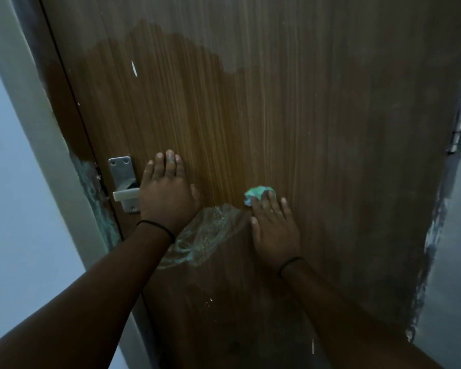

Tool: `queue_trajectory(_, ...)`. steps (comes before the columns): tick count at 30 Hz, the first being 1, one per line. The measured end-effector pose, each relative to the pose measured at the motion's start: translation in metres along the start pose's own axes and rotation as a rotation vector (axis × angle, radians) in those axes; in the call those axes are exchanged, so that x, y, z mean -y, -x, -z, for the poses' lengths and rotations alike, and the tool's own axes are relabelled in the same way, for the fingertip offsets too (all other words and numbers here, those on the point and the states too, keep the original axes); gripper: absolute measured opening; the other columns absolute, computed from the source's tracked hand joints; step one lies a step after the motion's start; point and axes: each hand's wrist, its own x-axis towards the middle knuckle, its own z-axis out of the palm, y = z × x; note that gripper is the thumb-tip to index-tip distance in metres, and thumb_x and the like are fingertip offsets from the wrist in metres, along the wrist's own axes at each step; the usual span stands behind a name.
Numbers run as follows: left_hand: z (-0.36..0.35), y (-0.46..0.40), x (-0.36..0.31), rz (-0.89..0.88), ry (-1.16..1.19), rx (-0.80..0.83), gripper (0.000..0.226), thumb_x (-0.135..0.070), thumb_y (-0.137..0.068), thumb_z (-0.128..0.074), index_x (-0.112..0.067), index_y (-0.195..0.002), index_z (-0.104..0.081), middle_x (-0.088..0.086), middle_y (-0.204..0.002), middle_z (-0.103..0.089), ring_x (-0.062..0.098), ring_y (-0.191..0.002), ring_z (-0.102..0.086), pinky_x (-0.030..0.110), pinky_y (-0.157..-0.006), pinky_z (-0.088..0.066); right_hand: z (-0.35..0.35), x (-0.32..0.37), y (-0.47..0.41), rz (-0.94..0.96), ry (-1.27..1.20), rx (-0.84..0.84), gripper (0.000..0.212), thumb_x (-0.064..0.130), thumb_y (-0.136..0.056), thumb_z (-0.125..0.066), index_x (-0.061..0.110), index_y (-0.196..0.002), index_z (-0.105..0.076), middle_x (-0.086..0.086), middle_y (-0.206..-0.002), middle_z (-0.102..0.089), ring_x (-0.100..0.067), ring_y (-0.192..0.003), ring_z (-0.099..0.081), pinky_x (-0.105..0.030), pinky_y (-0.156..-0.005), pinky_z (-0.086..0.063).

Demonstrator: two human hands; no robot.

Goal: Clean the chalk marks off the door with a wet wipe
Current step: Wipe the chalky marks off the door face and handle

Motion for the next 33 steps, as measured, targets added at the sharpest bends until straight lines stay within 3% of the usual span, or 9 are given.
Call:
queue_trajectory(4,-0.002,0.001,-0.005,0.007,-0.006,0.008,0.071,-0.039,-0.092,-0.043,0.005,-0.146,-0.033,0.025,-0.153,-0.034,0.038,-0.144,-0.028,0.049,-0.119,-0.021,0.003,-0.016,-0.017,-0.251,-0.014,-0.105,0.054,0.033,-0.100,-0.028,0.009,-0.149,-0.030,-0.016,-0.151,-0.038,-0.027,-0.147,-0.021,-0.049,-0.120,-0.015)
queue_trajectory(6,-0.002,0.000,-0.007,0.001,0.006,-0.001,0.071,-0.038,-0.091,-0.045,0.006,-0.145,-0.034,0.027,-0.152,-0.035,0.040,-0.143,-0.029,0.050,-0.118,-0.022,0.002,0.016,-0.029,-0.167,-0.043,-0.129,0.053,0.034,-0.100,-0.030,0.010,-0.148,-0.031,-0.016,-0.151,-0.038,-0.029,-0.146,-0.022,-0.050,-0.120,-0.015)
queue_trajectory(9,-0.002,0.000,0.000,-0.007,0.012,-0.008,0.071,-0.038,-0.090,-0.046,0.004,-0.146,-0.033,0.024,-0.153,-0.034,0.038,-0.145,-0.028,0.049,-0.119,-0.021,-0.016,0.039,0.000,0.090,-0.033,-0.002,0.051,0.035,-0.101,-0.028,0.016,-0.149,-0.032,-0.010,-0.154,-0.034,-0.021,-0.148,-0.017,-0.046,-0.120,-0.013)
queue_trajectory(15,-0.006,0.003,0.000,-0.021,0.040,-0.017,0.069,-0.037,-0.091,-0.044,0.001,-0.148,-0.031,0.022,-0.156,-0.031,0.036,-0.147,-0.024,0.048,-0.120,-0.020,-0.016,0.013,-0.008,-0.158,-0.028,-0.081,0.052,0.033,-0.101,-0.024,0.012,-0.149,-0.032,-0.011,-0.152,-0.039,-0.024,-0.148,-0.018,-0.048,-0.121,-0.010)
queue_trajectory(20,-0.004,0.002,0.012,-0.052,0.050,-0.049,0.065,-0.033,-0.091,-0.045,-0.001,-0.147,-0.036,0.018,-0.154,-0.037,0.032,-0.145,-0.029,0.046,-0.120,-0.022,-0.021,0.031,0.010,0.066,-0.010,0.046,0.051,0.034,-0.100,-0.031,0.018,-0.149,-0.032,-0.007,-0.154,-0.036,-0.019,-0.148,-0.016,-0.046,-0.120,-0.012)
queue_trajectory(25,-0.006,0.004,0.017,-0.100,0.069,-0.075,0.059,-0.025,-0.091,-0.040,-0.003,-0.145,-0.040,0.017,-0.151,-0.042,0.031,-0.144,-0.034,0.046,-0.119,-0.023,-0.013,0.005,-0.001,-0.130,-0.007,-0.042,0.053,0.034,-0.100,-0.025,0.013,-0.148,-0.034,-0.010,-0.152,-0.039,-0.023,-0.148,-0.019,-0.049,-0.120,-0.011)
queue_trajectory(27,-0.006,0.004,0.014,-0.073,0.090,-0.082,0.058,-0.024,-0.091,-0.038,-0.001,-0.144,-0.041,0.018,-0.151,-0.042,0.032,-0.144,-0.033,0.047,-0.119,-0.023,-0.013,0.038,-0.017,-0.080,-0.042,-0.077,0.051,0.033,-0.100,-0.030,0.014,-0.147,-0.034,-0.010,-0.152,-0.037,-0.025,-0.147,-0.020,-0.048,-0.120,-0.010)
queue_trajectory(30,-0.006,0.007,0.020,-0.095,0.107,-0.096,0.056,-0.023,-0.092,-0.040,-0.002,-0.144,-0.041,0.018,-0.151,-0.042,0.032,-0.143,-0.033,0.048,-0.119,-0.023,-0.021,0.056,0.007,0.117,-0.040,0.050,0.051,0.034,-0.100,-0.031,0.018,-0.149,-0.032,-0.007,-0.155,-0.035,-0.020,-0.148,-0.017,-0.048,-0.120,-0.013)
queue_trajectory(33,-0.010,0.010,0.027,-0.128,0.121,-0.132,0.055,-0.023,-0.095,-0.041,-0.004,-0.146,-0.039,0.016,-0.153,-0.040,0.030,-0.144,-0.033,0.047,-0.120,-0.022,-0.023,0.017,0.040,0.048,0.018,0.085,0.052,0.035,-0.099,-0.027,0.016,-0.147,-0.037,-0.009,-0.152,-0.040,-0.019,-0.147,-0.016,-0.049,-0.119,-0.015)
